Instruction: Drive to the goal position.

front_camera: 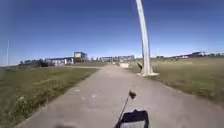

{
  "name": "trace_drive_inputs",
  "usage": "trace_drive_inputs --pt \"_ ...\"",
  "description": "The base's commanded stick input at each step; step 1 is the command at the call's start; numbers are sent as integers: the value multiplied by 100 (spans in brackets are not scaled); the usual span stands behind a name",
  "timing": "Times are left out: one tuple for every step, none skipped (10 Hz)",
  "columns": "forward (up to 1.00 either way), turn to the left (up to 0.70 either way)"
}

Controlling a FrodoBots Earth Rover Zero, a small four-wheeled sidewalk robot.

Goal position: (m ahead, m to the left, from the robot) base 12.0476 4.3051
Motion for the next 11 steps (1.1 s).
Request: trace_drive_inputs --pt "100 0" --pt "100 0" --pt "100 0" --pt "100 0" --pt "100 0" --pt "100 0" --pt "100 0" --pt "100 0" --pt "100 0" --pt "100 0" --pt "100 0"
